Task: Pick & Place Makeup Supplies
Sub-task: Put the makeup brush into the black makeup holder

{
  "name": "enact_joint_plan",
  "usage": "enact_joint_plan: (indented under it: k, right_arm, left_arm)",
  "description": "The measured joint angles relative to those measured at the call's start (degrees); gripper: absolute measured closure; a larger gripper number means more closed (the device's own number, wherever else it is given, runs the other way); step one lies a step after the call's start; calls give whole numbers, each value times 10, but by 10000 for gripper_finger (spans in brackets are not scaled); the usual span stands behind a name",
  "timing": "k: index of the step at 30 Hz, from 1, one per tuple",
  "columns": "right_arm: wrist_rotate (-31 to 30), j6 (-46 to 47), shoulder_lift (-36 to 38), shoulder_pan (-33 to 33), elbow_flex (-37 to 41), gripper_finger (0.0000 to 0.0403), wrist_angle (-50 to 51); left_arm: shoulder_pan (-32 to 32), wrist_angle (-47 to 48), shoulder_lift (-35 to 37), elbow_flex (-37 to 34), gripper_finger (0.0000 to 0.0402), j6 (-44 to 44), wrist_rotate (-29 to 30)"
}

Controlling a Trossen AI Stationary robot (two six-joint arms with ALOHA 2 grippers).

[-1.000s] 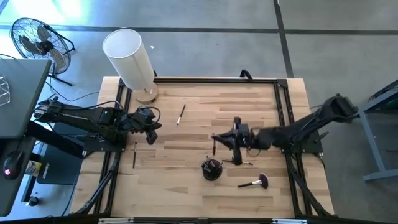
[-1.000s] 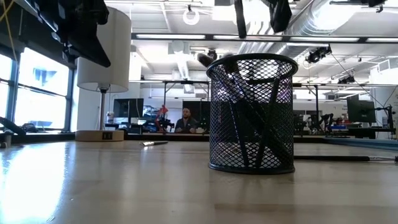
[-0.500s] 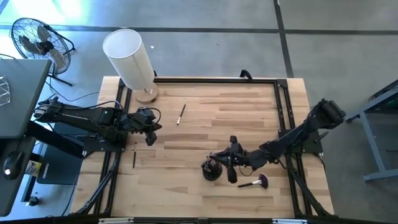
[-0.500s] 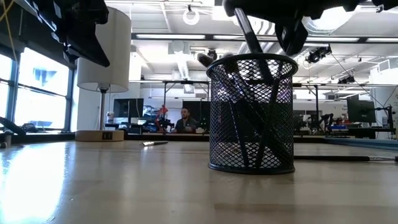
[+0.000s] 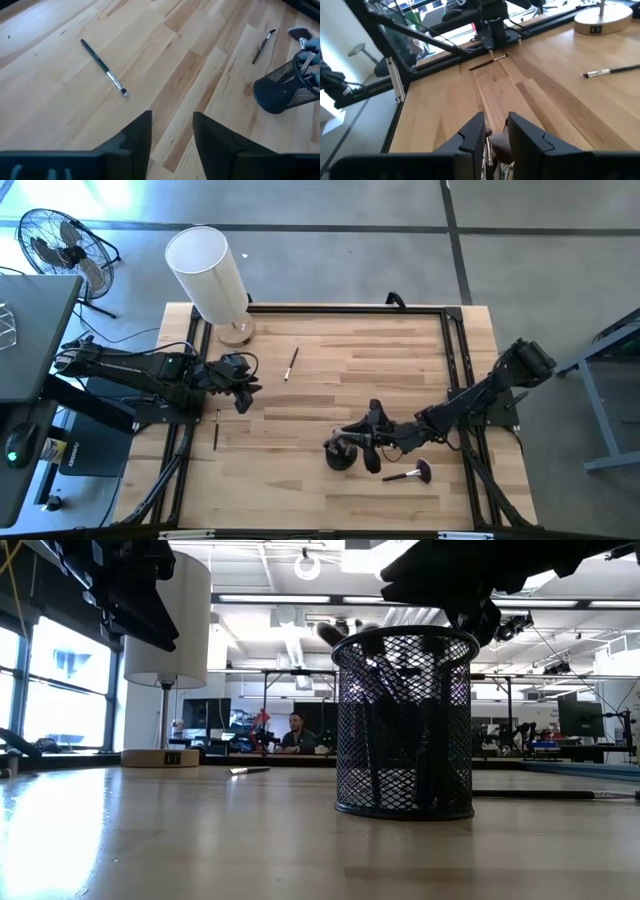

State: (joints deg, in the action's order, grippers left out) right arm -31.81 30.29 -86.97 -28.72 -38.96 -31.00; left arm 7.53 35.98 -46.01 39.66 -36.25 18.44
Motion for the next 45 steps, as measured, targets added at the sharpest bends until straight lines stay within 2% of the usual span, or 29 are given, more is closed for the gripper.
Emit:
enact_joint_plan:
  k: [3, 7, 13, 16, 19, 24, 29, 39, 45]
  right_arm:
    - [12, -33, 15, 6, 0, 318, 2]
    - [6, -24, 67, 14, 0, 323, 35]
    - [8, 53, 191, 16, 0, 347, 266]
    - [18, 107, 249, 10, 0, 362, 376]
    - [24, 124, 295, 2, 0, 374, 434]
    - [24, 84, 336, 1, 0, 388, 462]
    - [13, 41, 349, 2, 0, 396, 468]
    - [1, 37, 346, 3, 4, 396, 484]
    - [2, 37, 345, 3, 5, 400, 493]
  left_arm:
    - [0, -3, 0, 0, 251, 0, -6]
    - [0, -28, -2, 0, 250, -12, -11]
    - [0, -27, -73, 0, 250, -104, 9]
    - [-7, 0, -118, 0, 250, -197, -5]
    - [-17, 40, -161, 0, 250, -274, -35]
    - [-36, 130, -217, 0, 250, -391, -95]
    - [-47, 200, -263, 0, 250, -451, -129]
    - [-46, 263, -317, 0, 250, -451, -165]
    - [-45, 268, -334, -5, 250, -424, -162]
